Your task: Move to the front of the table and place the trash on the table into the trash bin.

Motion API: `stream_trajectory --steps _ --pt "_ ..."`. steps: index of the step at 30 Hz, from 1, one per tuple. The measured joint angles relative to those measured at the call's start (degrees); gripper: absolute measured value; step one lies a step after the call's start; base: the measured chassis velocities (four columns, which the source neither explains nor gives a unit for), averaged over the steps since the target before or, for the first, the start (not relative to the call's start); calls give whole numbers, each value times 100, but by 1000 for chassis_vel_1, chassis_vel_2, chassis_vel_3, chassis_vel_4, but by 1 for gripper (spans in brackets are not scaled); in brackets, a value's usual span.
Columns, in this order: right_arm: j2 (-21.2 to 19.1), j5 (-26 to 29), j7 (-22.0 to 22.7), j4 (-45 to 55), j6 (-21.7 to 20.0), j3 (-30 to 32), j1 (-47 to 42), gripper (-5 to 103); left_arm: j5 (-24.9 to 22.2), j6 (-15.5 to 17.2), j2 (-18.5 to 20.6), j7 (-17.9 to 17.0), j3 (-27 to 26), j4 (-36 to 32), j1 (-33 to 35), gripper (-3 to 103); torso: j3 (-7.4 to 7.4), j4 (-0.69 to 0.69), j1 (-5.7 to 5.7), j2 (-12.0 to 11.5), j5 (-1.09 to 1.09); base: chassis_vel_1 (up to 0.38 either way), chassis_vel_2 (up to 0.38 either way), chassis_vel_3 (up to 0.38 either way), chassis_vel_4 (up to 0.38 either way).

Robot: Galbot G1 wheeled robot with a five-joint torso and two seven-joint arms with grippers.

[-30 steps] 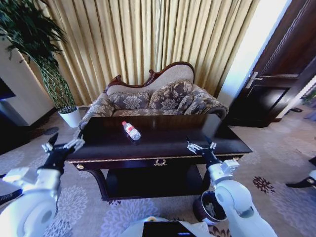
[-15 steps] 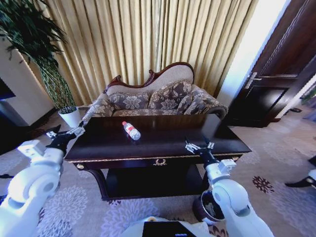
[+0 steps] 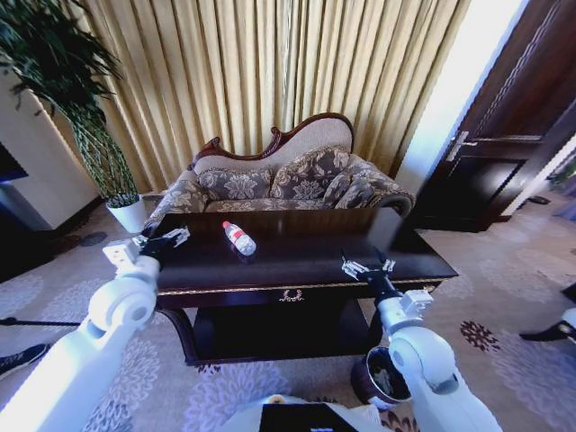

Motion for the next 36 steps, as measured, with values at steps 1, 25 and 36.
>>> stream_trajectory --steps 1,25,36 --pt "10 -19 0 -46 3 -18 8 100 0 5 -4 -47 144 52 -132 100 0 0 0 0 0 0 0 0 0" --pt "-48 4 -1 -382 -3 -41 261 100 -84 25 -745 -687 2410 1330 -2260 100 0 -1 0 0 0 0 0 0 0" --pt "-18 5 -8 -565 -6 -68 426 100 -394 222 -1079 -1572 3084 1533 -2763 100 0 -1 0 0 0 0 0 0 0"
